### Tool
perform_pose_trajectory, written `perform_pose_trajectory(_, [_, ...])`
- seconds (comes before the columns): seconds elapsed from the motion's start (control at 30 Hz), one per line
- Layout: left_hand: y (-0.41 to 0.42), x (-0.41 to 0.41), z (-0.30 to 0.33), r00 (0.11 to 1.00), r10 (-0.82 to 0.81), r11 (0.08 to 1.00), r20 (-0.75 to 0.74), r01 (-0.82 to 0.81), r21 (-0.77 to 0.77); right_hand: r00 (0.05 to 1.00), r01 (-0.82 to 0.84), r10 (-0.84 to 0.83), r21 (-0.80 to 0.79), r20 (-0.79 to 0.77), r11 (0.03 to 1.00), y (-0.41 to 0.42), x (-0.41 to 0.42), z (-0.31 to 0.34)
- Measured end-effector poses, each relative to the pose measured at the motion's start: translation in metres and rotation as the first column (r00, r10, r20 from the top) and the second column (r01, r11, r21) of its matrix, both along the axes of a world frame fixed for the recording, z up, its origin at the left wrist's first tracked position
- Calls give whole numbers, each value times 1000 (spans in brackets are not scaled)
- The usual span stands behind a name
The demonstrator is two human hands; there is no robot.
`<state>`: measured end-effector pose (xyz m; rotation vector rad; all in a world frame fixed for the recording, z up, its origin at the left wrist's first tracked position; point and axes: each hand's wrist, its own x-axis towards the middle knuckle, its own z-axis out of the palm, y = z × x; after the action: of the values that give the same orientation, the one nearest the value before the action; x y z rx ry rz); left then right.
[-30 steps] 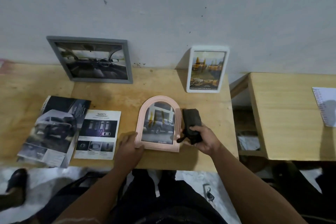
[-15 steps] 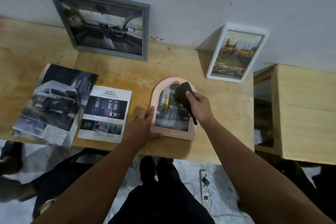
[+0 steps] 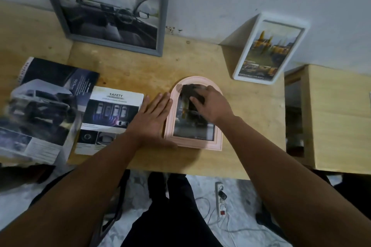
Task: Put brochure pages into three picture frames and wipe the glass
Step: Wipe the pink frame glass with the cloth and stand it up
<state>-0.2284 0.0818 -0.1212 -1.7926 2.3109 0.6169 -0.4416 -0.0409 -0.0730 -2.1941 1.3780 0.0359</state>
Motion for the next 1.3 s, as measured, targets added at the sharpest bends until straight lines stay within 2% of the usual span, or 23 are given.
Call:
perform_pose_trajectory(0.1, [2, 0, -4, 1000, 1, 1000, 3, -1, -31, 983, -89, 91, 24, -157, 996, 12, 16, -12])
perform_pose_trajectory(0.17, [4, 0, -9, 1000, 8, 997, -7, -9, -75, 979, -89, 87, -4, -185, 996, 13, 25, -17])
perform_pose_trajectory(0.4, [4, -1, -14, 1000, 12, 995, -16, -14, -95, 983, -124, 110, -86, -149, 989, 11, 21, -31])
perform_pose_trajectory(0.53, [3, -1, -11, 1000, 8, 994, -3, -8, -109, 982, -171, 159, -126, -99, 977, 43, 11, -31])
perform_pose_trajectory(0.67, [5, 0, -11, 1000, 1, 993, 29, 3, -120, 963, -259, 256, -35, -80, 965, 81, -6, -29])
perform_pose_trajectory(0.77, [6, -1, -11, 999, 7, 992, 32, -3, -124, 958, -281, 281, 16, -53, 960, 74, -13, -17])
perform_pose_trajectory(0.87, [6, -3, -10, 999, 14, 992, 32, -10, -123, 985, -163, 170, -219, 13, 962, 52, -17, -7])
perform_pose_trajectory(0.97, [7, -4, -10, 999, 14, 991, 31, -10, -137, 994, -105, 81, -408, -74, 907, 31, -12, -11])
perform_pose_trajectory(1.07, [9, -4, -12, 1000, 15, 989, 26, -11, -149, 975, -205, 154, -387, -159, 899, 36, -4, -27])
perform_pose_trajectory(1.3, [9, -4, -15, 999, 17, 987, 33, -12, -159, 930, -364, 356, -338, -88, 868, 87, -18, -28])
